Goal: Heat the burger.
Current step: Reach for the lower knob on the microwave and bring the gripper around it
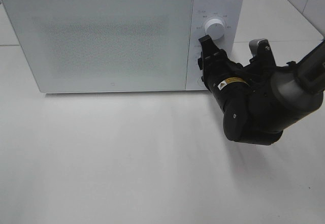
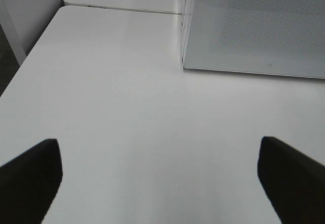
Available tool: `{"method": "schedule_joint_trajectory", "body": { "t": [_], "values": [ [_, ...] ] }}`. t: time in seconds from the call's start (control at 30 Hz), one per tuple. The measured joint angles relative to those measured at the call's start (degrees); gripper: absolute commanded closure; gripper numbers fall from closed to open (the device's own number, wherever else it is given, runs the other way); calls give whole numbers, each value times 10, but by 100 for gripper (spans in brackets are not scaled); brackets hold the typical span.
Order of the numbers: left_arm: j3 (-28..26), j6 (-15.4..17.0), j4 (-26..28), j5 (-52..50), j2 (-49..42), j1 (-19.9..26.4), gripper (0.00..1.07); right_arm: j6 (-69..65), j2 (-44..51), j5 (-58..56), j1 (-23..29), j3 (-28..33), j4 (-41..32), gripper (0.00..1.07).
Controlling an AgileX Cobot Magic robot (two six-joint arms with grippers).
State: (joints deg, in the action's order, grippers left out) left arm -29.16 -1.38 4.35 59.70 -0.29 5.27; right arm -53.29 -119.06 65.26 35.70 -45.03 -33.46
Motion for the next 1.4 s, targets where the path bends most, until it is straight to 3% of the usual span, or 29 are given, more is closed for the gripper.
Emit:
{"method": "schedule_joint_trajectory", "body": {
  "t": [0.47, 1.2, 1.3, 1.37, 1.4],
  "values": [
    [0, 0, 0, 0, 0, 0, 6, -323, -5, 14, 0, 2, 9, 107],
    [0, 0, 0, 0, 0, 0, 6, -369, -5, 14, -1, 2, 12, 105],
    [0, 0, 0, 0, 0, 0, 6, -369, -5, 14, -1, 2, 12, 102],
    [0, 0, 0, 0, 0, 0, 6, -369, -5, 14, -1, 2, 10, 90],
    [0, 0, 0, 0, 0, 0, 6, -369, -5, 14, -1, 2, 10, 90]
  ]
}}
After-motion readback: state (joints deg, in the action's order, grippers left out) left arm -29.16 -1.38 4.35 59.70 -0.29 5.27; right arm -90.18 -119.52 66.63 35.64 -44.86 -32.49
